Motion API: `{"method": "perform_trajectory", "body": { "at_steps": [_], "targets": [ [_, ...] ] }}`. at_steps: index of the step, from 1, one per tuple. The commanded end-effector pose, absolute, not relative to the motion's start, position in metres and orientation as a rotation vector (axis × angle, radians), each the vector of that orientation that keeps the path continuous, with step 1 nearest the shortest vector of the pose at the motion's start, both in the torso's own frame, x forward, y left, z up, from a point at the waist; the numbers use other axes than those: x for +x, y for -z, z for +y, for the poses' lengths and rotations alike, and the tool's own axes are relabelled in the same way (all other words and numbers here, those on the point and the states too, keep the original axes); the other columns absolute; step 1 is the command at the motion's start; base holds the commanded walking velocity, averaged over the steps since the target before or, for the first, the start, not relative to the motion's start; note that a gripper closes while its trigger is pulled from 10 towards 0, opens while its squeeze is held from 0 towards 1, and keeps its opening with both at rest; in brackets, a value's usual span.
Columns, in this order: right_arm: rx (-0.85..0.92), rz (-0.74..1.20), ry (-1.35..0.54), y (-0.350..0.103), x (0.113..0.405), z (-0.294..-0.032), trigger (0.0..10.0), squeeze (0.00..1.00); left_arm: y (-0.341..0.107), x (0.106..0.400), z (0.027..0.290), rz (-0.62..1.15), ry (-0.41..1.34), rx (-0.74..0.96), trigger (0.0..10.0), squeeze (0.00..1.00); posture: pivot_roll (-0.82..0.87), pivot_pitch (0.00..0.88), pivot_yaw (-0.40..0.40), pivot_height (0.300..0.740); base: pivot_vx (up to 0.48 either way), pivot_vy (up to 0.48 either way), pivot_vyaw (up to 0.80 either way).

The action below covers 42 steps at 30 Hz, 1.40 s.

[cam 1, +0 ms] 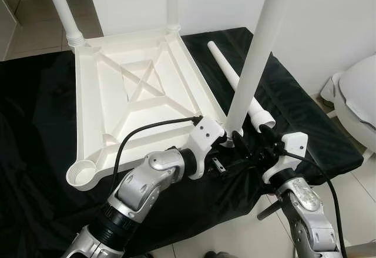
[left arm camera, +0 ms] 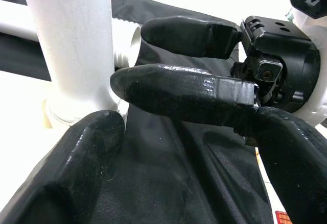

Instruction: Building children table

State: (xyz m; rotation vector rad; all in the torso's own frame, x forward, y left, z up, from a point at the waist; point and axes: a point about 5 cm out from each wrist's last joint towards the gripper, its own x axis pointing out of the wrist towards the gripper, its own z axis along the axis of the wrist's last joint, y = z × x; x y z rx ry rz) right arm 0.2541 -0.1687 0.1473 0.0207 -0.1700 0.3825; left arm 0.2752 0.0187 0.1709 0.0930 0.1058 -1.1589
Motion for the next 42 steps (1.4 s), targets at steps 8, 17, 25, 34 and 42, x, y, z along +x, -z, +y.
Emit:
{"method": "perform_trajectory", "body": {
  "at_steps": [8, 17, 25, 34, 42],
  "targets": [
    [0.016, -0.154, -0.567, -0.146, 0.24, -0.162, 10.0, 0.0, -0.172, 0.32, 0.095, 0.112, 0.618, 0.162, 10.0, 0.0, -0.08, 0.135, 0.037, 0.74, 0.0, 0.0, 0.0],
    [0.02, -0.161, -0.552, -0.148, 0.247, -0.164, 10.0, 0.0, -0.173, 0.318, 0.093, 0.097, 0.64, 0.161, 10.0, 0.0, -0.07, 0.131, 0.026, 0.74, 0.0, 0.0, 0.0],
    [0.034, -0.154, -0.574, -0.148, 0.243, -0.168, 10.0, 0.0, -0.176, 0.318, 0.102, 0.087, 0.667, 0.142, 10.0, 0.0, -0.08, 0.129, 0.03, 0.74, 0.0, 0.0, 0.0],
    [0.032, -0.145, -0.591, -0.148, 0.241, -0.171, 10.0, 0.0, -0.178, 0.322, 0.11, 0.077, 0.639, 0.152, 10.0, 0.0, -0.07, 0.135, 0.033, 0.74, 0.0, 0.0, 0.0],
    [0.026, -0.129, -0.576, -0.142, 0.243, -0.178, 10.0, 0.0, -0.164, 0.302, 0.095, 0.11, 0.812, 0.202, 10.0, 0.0, -0.07, 0.136, 0.04, 0.74, 0.0, 0.0, 0.0]
  ]
}}
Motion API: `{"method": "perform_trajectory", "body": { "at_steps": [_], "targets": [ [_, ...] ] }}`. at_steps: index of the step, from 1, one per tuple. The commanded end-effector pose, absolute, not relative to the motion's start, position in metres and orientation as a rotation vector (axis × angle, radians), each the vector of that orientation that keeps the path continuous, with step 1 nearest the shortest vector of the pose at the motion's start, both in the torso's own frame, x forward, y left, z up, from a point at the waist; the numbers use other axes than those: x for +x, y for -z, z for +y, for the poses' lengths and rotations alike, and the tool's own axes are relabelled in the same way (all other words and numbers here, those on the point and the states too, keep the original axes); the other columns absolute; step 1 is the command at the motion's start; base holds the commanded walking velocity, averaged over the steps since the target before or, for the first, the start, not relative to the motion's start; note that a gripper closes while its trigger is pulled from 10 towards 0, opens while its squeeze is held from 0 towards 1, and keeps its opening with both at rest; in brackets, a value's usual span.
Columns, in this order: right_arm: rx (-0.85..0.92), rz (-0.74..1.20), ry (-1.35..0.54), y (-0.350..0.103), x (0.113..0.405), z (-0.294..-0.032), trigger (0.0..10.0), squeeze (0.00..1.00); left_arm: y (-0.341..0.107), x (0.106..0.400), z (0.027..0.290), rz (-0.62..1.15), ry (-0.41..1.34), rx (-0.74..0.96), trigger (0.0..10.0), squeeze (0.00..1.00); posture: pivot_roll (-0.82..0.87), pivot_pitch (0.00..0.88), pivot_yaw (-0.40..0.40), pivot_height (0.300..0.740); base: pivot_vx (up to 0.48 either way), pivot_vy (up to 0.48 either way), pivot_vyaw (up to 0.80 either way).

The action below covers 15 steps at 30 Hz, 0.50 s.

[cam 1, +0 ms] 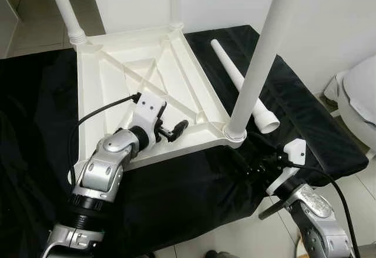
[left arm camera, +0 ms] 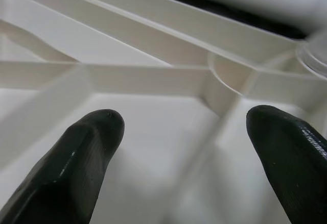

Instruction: Building children table

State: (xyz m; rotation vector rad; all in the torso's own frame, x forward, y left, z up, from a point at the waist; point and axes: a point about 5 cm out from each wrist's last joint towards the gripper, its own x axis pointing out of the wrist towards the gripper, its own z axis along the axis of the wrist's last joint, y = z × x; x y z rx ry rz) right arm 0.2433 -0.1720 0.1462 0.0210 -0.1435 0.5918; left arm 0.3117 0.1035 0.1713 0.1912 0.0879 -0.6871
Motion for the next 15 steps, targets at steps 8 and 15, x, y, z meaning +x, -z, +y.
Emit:
{"method": "perform_trajectory", "body": {
  "at_steps": [8, 15],
  "targets": [
    [0.016, -0.128, -0.57, -0.143, 0.245, -0.182, 10.0, 0.0, -0.152, 0.29, 0.09, 0.163, 0.924, 0.243, 10.0, 0.0, -0.07, 0.134, 0.042, 0.74, 0.0, 0.0, 0.0],
    [0.004, -0.126, -0.571, -0.142, 0.246, -0.183, 10.0, 0.0, -0.143, 0.29, 0.097, 0.214, 0.897, 0.288, 10.0, 0.0, -0.07, 0.132, 0.041, 0.74, 0.0, 0.0, 0.0]
  ]
}}
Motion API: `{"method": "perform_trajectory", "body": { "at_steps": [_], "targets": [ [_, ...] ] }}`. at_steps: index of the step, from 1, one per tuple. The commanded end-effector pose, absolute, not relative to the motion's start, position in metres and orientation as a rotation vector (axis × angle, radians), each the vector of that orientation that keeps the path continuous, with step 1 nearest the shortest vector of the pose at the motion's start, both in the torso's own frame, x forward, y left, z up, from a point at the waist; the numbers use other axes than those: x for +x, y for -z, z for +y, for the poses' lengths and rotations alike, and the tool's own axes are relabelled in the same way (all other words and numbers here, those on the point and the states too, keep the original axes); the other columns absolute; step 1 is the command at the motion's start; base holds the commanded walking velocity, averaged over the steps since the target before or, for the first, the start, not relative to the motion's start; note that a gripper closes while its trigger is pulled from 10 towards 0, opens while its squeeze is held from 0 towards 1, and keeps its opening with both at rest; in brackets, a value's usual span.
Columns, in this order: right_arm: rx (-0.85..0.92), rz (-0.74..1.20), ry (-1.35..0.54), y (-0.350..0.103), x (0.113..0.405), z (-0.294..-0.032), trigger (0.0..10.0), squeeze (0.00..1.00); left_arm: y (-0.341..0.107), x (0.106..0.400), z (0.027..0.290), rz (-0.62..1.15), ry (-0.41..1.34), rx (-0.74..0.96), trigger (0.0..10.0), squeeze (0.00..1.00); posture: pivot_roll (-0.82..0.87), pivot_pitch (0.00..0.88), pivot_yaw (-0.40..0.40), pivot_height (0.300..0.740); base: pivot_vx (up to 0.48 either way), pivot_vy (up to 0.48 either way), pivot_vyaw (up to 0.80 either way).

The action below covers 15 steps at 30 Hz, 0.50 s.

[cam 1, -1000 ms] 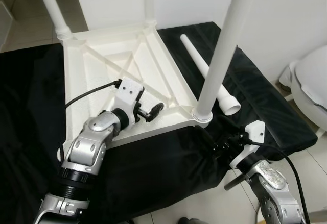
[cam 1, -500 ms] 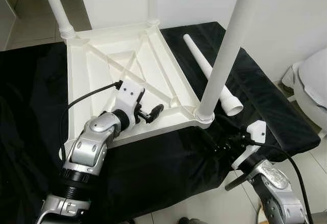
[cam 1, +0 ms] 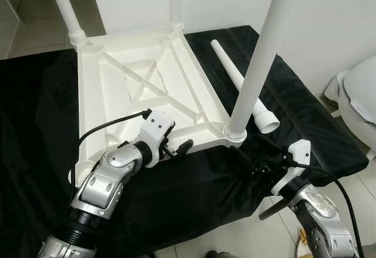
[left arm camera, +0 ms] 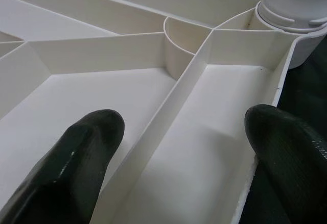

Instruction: Building children table

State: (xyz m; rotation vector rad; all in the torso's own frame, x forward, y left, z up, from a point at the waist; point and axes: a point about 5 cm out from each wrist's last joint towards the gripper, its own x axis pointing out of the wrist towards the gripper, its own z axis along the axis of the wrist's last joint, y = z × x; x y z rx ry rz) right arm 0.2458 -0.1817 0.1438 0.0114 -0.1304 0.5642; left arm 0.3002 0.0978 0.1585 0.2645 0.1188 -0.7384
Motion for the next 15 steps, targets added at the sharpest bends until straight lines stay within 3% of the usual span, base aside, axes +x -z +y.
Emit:
{"method": "perform_trajectory", "body": {
  "at_steps": [1, 9, 15],
  "targets": [
    [0.004, -0.126, -0.571, -0.142, 0.246, -0.183, 10.0, 0.0, -0.143, 0.29, 0.097, 0.214, 0.897, 0.288, 10.0, 0.0, -0.07, 0.132, 0.041, 0.74, 0.0, 0.0, 0.0],
    [-0.01, -0.122, -0.584, -0.141, 0.249, -0.183, 10.0, 0.0, -0.14, 0.268, 0.101, 0.247, 1.052, 0.321, 10.0, 0.0, -0.06, 0.132, 0.039, 0.74, 0.0, 0.0, 0.0],
    [-0.023, -0.121, -0.598, -0.141, 0.251, -0.182, 10.0, 0.0, -0.137, 0.263, 0.104, 0.263, 1.073, 0.329, 10.0, 0.0, -0.06, 0.13, 0.038, 0.74, 0.0, 0.0, 0.0]
  ]
}}
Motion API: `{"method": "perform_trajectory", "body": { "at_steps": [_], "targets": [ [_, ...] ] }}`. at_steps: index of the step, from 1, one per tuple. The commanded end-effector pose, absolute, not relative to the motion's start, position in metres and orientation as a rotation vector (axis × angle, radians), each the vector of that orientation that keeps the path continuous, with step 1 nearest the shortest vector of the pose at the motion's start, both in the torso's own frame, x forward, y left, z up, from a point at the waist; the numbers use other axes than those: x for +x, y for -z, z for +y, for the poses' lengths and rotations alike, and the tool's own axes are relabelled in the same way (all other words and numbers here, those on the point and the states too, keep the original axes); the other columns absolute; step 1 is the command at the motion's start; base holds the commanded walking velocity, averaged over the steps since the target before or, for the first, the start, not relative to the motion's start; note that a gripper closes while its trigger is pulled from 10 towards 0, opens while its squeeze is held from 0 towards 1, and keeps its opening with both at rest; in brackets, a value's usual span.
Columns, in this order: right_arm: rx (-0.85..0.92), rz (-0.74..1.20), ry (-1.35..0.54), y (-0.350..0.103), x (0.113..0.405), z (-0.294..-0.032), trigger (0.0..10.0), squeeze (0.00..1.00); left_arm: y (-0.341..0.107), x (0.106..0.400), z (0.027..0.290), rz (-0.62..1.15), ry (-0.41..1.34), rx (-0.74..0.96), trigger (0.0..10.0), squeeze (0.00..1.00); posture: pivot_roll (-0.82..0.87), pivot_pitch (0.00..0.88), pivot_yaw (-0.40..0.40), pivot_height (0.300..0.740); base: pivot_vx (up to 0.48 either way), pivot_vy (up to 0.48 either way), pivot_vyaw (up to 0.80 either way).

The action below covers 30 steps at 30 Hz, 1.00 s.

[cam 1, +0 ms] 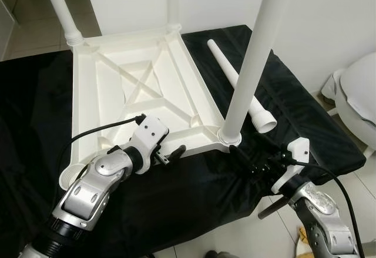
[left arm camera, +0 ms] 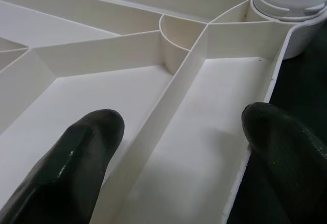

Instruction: Building children table

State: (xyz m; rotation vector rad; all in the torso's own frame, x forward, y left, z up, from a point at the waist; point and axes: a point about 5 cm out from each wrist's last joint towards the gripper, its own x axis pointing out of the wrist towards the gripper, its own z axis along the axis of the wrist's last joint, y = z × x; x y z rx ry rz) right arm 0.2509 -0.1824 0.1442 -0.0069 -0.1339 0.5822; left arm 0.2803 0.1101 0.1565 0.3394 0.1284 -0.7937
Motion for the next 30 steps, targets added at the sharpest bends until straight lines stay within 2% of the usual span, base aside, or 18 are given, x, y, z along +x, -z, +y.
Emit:
{"method": "perform_trajectory", "body": {
  "at_steps": [1, 10, 14, 17, 21, 30],
  "targets": [
    [-0.023, -0.121, -0.598, -0.141, 0.251, -0.182, 10.0, 0.0, -0.137, 0.263, 0.104, 0.263, 1.073, 0.329, 10.0, 0.0, -0.06, 0.13, 0.038, 0.74, 0.0, 0.0, 0.0],
    [-0.029, -0.123, -0.609, -0.14, 0.253, -0.181, 10.0, 0.0, -0.149, 0.265, 0.108, 0.212, 1.07, 0.285, 10.0, 0.0, -0.06, 0.125, 0.037, 0.74, 0.0, 0.0, 0.0],
    [-0.031, -0.125, -0.61, -0.14, 0.254, -0.18, 10.0, 0.0, -0.157, 0.266, 0.104, 0.167, 1.074, 0.216, 10.0, 0.0, -0.06, 0.124, 0.035, 0.74, 0.0, 0.0, 0.0],
    [-0.03, -0.129, -0.613, -0.14, 0.255, -0.179, 10.0, 0.0, -0.167, 0.263, 0.097, 0.116, 1.088, 0.101, 10.0, 0.0, -0.06, 0.122, 0.036, 0.74, 0.0, 0.0, 0.0],
    [-0.03, -0.129, -0.614, -0.14, 0.256, -0.179, 10.0, 0.0, -0.167, 0.262, 0.096, 0.117, 1.097, 0.095, 10.0, 0.0, -0.06, 0.122, 0.035, 0.74, 0.0, 0.0, 0.0],
    [-0.038, -0.133, -0.628, -0.14, 0.258, -0.177, 10.0, 0.0, -0.144, 0.248, 0.094, 0.22, 1.169, 0.199, 10.0, 0.0, -0.06, 0.127, 0.033, 0.74, 0.0, 0.0, 0.0]
  ]
}}
